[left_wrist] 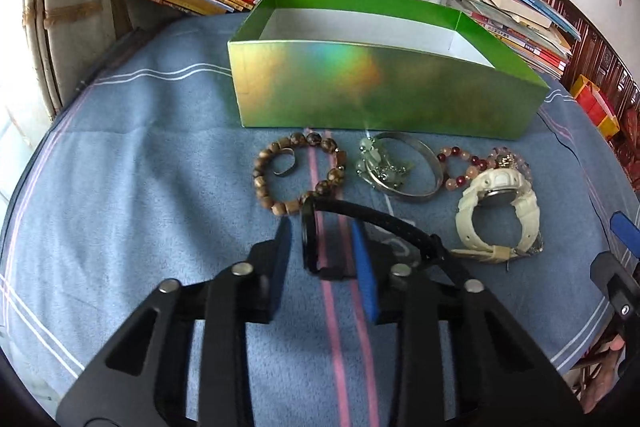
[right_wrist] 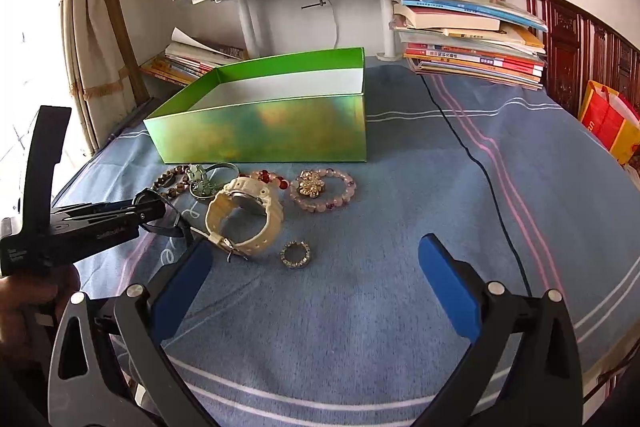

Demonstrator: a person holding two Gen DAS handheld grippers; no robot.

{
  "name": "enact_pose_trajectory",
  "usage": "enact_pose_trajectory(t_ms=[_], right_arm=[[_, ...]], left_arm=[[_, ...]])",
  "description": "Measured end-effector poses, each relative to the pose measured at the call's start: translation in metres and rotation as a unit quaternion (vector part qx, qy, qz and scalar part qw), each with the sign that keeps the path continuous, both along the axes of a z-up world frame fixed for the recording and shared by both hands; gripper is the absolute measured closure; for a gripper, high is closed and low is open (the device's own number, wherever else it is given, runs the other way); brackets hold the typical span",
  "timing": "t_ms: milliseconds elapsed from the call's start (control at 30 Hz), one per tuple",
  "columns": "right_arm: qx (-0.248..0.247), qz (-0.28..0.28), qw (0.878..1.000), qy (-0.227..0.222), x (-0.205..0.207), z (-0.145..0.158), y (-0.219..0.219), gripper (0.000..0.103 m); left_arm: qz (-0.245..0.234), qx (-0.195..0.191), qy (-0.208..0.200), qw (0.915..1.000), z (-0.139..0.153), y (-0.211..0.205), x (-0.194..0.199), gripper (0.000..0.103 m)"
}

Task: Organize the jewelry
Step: 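Lower the left tool onto the black-strap watch and close on its strap, then close the right tool on the white watch while the left tool lifts the black watch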

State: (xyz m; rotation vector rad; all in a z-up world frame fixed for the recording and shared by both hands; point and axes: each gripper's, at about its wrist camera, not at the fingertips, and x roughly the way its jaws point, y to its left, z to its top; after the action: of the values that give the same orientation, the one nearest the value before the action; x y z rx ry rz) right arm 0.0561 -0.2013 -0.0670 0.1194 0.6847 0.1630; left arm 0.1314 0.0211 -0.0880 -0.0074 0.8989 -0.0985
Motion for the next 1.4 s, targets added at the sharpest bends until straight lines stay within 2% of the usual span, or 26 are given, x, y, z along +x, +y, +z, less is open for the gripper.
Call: enact_pose_trajectory(t_ms=[67, 233, 300, 567, 667, 733, 767, 833, 867, 900, 933, 1033, 1400], right_arm=[[-0.003, 0.003, 1.000, 0.002, 0.003, -0.001, 0.002, 0.002], [-0.009, 0.004, 1.000, 0.008, 0.014, -0.002, 0.003, 0.002], [-0.014, 0.005, 1.000, 0.006, 0.018, -0.002, 0.005, 0.002], [-0.033, 0.019, 0.999, 0.021, 0.045, -0.009, 0.019, 0.005], [-0.039, 0.024, 0.998, 0.036, 0.059, -0.015, 0.024, 0.015], [-0.039, 0.027, 0.998, 0.045, 0.066, -0.018, 0.027, 0.028], [-0.040, 0.034, 0.997, 0.053, 0.071, -0.020, 0.030, 0.031], [-0.041, 0.044, 0.996, 0.062, 0.075, -0.024, 0.034, 0.049], [-0.040, 0.051, 0.996, 0.066, 0.076, -0.026, 0.037, 0.054], [-0.041, 0.050, 0.996, 0.062, 0.076, -0.025, 0.039, 0.067], [-0.038, 0.049, 0.996, 0.061, 0.075, -0.025, 0.039, 0.085], [-0.025, 0.050, 0.997, 0.053, 0.071, -0.021, 0.035, 0.092], [-0.004, 0.052, 0.998, -0.021, 0.025, 0.015, 0.023, 0.093]], left_arm=[[0.001, -0.002, 0.002, 1.0000, -0.002, 0.000, 0.002, 0.087], [0.002, -0.027, -0.009, 0.9996, -0.001, 0.006, -0.004, 0.089], [-0.002, -0.037, -0.026, 0.9990, 0.005, 0.008, -0.010, 0.089], [-0.010, -0.030, -0.071, 0.9970, 0.035, 0.009, -0.036, 0.089], [-0.009, -0.032, -0.073, 0.9967, 0.036, 0.013, -0.041, 0.089], [-0.007, -0.033, -0.073, 0.9967, 0.036, 0.014, -0.042, 0.089], [-0.006, -0.034, -0.073, 0.9967, 0.035, 0.016, -0.042, 0.089], [-0.005, -0.037, -0.072, 0.9967, 0.035, 0.018, -0.042, 0.089], [-0.005, -0.038, -0.071, 0.9967, 0.035, 0.019, -0.042, 0.089], [-0.006, -0.039, -0.070, 0.9968, 0.035, 0.019, -0.042, 0.089], [-0.006, -0.040, -0.070, 0.9968, 0.034, 0.020, -0.042, 0.089], [-0.004, -0.044, -0.070, 0.9966, 0.034, 0.021, -0.043, 0.089], [-0.008, -0.049, -0.094, 0.9944, 0.052, 0.017, -0.062, 0.088]])
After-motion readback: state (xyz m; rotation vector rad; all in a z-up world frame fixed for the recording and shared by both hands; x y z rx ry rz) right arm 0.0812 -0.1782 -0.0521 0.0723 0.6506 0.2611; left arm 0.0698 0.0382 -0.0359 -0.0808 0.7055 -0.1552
